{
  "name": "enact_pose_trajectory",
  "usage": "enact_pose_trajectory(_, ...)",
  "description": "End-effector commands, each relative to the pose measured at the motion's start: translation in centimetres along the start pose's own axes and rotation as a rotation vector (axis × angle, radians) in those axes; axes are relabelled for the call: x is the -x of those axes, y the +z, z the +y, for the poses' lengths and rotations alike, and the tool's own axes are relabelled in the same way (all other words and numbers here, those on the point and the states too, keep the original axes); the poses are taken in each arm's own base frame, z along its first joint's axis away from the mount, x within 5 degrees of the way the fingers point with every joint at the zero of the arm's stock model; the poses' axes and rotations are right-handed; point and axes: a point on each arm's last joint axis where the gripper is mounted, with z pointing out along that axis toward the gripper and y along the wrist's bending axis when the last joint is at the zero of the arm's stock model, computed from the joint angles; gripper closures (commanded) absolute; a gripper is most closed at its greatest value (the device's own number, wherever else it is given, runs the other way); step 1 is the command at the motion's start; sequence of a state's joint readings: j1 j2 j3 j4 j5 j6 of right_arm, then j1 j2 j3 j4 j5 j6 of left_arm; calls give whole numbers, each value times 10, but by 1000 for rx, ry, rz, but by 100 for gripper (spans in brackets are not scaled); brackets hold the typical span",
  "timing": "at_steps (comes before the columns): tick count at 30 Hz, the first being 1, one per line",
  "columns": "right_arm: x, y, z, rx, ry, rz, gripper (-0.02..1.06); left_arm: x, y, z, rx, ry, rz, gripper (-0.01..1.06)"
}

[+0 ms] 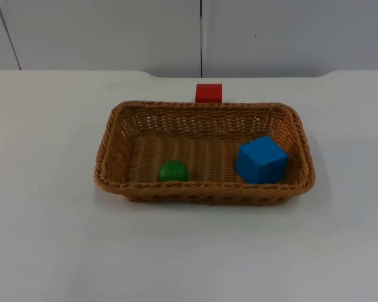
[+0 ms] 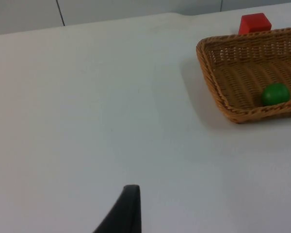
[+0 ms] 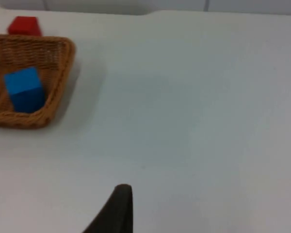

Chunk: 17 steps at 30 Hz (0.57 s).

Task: Place all geometric objects except the red cube into the basket.

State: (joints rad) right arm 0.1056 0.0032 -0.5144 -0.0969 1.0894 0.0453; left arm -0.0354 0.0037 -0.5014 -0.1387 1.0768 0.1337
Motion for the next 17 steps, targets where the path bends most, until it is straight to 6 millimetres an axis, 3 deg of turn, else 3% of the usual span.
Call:
enact_pose_trajectory(1,0,0,0,-36,14,-11,-1,-1,1,0,0,-9,1,0)
enact_pose_trajectory(17,0,0,0,-47,20,-10,-1,-1,1,0,48,-35,1,0)
